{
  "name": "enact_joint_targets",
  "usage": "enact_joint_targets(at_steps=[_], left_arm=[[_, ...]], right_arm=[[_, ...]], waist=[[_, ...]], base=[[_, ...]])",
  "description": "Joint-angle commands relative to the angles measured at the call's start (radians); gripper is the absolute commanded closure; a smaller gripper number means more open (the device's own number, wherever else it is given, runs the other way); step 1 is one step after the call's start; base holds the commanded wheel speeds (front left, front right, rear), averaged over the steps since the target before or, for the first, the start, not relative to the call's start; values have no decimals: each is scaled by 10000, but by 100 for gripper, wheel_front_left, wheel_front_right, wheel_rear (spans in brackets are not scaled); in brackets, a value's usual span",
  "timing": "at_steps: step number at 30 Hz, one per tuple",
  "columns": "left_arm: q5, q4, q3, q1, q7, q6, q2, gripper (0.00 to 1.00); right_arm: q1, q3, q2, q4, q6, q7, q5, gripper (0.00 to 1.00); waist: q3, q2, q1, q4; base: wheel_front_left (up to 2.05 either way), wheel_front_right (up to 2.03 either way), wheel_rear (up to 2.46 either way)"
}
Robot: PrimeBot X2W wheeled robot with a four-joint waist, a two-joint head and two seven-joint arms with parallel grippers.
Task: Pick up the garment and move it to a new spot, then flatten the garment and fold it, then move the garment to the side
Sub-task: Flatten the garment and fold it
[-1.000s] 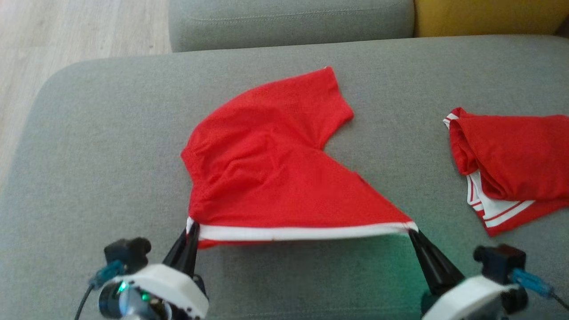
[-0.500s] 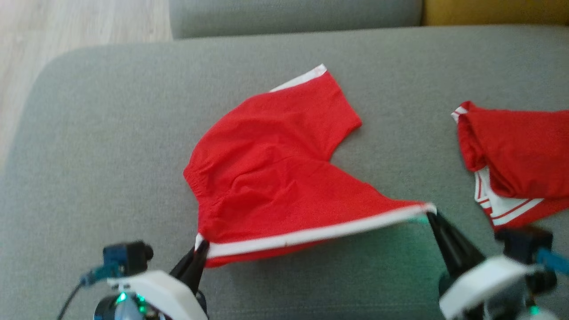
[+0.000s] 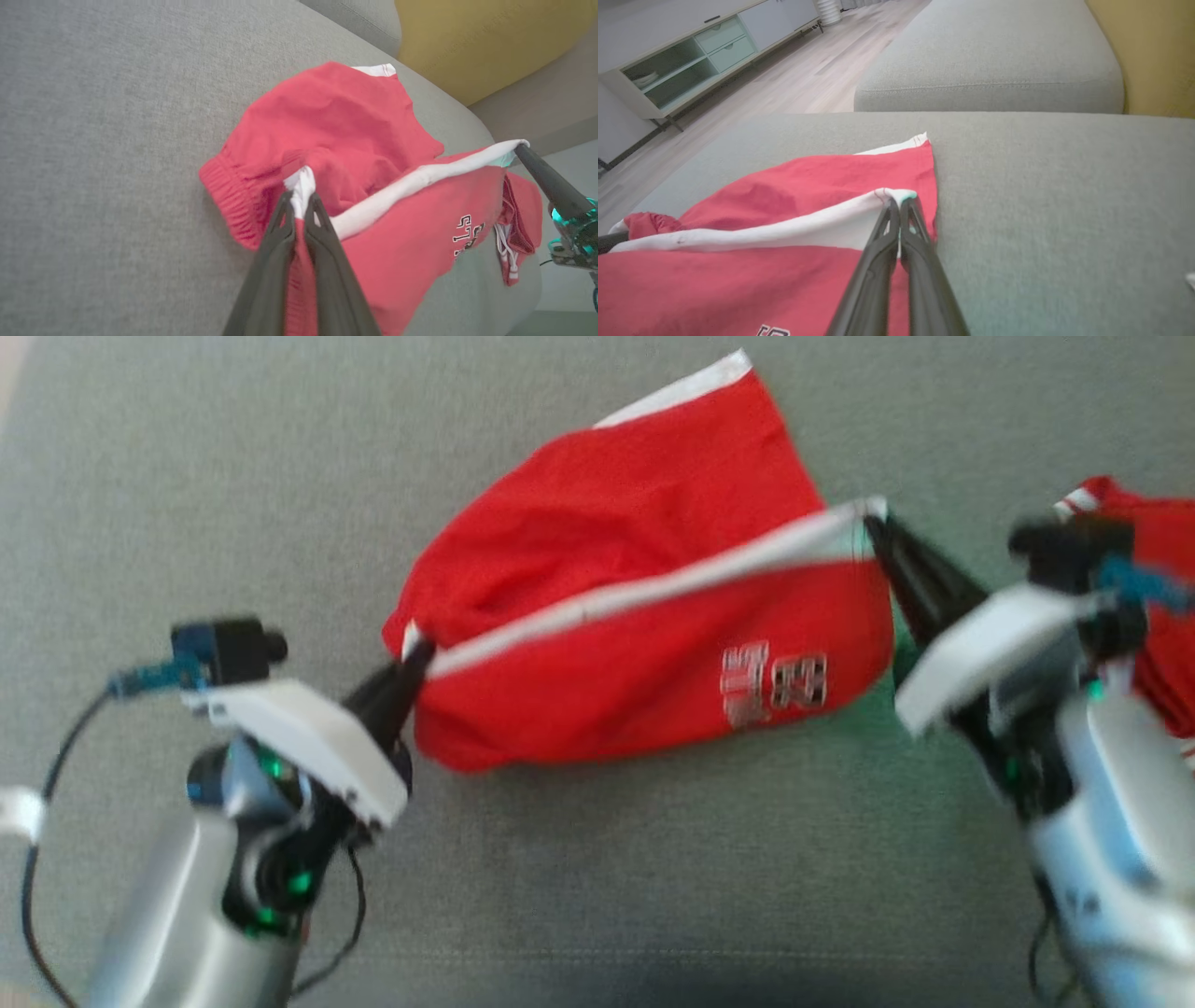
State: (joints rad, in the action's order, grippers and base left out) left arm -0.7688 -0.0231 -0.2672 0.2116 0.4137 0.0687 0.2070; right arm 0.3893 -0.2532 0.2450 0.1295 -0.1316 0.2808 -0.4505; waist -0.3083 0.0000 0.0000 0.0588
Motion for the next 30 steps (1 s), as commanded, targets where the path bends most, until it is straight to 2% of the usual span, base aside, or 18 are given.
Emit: enact_joint_targets(at_steps=[1,13,25,26,27,28,29,30], left_arm=[[-62,-129,512,609,43,-89,95,100],[-793,2264,622,2975,-680,-813,-915,100],[-763,5279,75,5028,-2036,-1363,-1457,100],[-822,5505,30,5135,-2146,-1396,-1482,100],[-856,5739,-53,5217,-2205,-1429,-1500,100],[-900,5942,-123,5285,-2288,-1469,-1514,65],[-964,6125,-178,5330,-2379,-1503,-1526,20],[-1011,6290,-236,5351,-2490,-1531,-1535,0]], right_arm=[[660,-261,189,-15,9,-125,-90,100],[4473,-1468,457,3917,9,-1163,-1024,100],[6527,-2501,135,6875,9,-2606,-1741,100],[6609,-2608,93,7023,9,-2766,-1800,91],[6659,-2726,50,7162,9,-2934,-1848,36],[6682,-2852,1,7272,9,-3104,-1909,0],[6686,-2991,-32,7353,9,-3301,-1954,0],[6670,-3137,-47,7419,9,-3528,-1971,0]], waist=[[-409,0,0,218],[-1136,0,0,1128],[-1608,0,0,1498],[-1622,0,0,1489],[-1620,0,0,1476],[-1616,0,0,1463],[-1607,0,0,1445],[-1588,0,0,1420]], base=[[0,0,0],[0,0,0],[0,0,0],[0,0,0],[0,0,0],[0,0,0],[0,0,0],[0,0,0]])
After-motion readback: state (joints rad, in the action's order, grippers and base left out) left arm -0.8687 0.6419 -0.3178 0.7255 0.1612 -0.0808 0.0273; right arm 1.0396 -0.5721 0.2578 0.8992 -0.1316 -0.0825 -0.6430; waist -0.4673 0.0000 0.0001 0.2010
